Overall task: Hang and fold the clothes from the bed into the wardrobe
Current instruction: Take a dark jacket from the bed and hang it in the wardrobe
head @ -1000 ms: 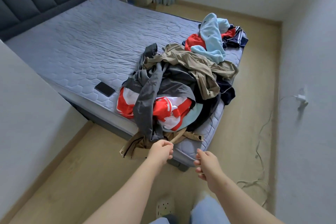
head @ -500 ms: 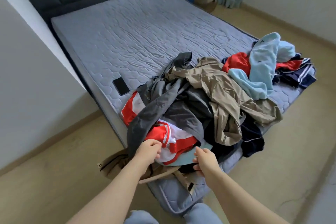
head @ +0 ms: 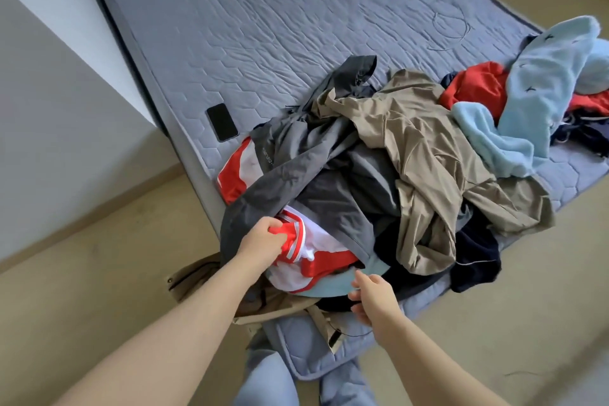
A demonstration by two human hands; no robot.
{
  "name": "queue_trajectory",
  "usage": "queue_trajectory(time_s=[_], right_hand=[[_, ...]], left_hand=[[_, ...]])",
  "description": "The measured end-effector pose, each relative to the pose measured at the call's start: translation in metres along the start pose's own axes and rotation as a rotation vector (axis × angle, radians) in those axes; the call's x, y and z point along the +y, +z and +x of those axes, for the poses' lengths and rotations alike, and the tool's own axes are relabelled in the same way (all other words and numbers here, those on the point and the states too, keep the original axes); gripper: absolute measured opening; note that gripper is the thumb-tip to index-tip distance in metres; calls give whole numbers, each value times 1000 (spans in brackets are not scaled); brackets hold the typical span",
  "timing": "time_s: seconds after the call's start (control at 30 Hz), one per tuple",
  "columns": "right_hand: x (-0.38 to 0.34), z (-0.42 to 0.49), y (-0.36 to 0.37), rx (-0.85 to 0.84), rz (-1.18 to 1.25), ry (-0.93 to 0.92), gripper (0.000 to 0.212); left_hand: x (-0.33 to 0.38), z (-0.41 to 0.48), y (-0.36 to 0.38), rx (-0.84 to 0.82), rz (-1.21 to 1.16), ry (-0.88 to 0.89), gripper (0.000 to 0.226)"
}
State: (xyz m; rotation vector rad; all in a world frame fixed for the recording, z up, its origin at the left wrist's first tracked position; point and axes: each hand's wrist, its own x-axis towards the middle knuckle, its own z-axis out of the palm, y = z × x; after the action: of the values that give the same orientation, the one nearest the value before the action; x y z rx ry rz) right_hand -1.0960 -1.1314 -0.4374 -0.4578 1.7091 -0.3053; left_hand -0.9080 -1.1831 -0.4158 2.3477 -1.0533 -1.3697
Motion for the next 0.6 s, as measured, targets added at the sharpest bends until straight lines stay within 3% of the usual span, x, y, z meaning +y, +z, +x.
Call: queue_trajectory(time_s=[0.17,0.33,0.43,0.6], right_hand=[[-5,22,9,19,-24,39,21],[-9,49,16,34,63,123,21],[-14,66,15,61,69,144,21],[-25,82,19,68,91,146,22]], left_hand=[[8,59,5,97,186,154,34],[22,116,20,188,433,333,58],[26,141,32,85,478,258,76],[24,162,42,-43,343,157,91]])
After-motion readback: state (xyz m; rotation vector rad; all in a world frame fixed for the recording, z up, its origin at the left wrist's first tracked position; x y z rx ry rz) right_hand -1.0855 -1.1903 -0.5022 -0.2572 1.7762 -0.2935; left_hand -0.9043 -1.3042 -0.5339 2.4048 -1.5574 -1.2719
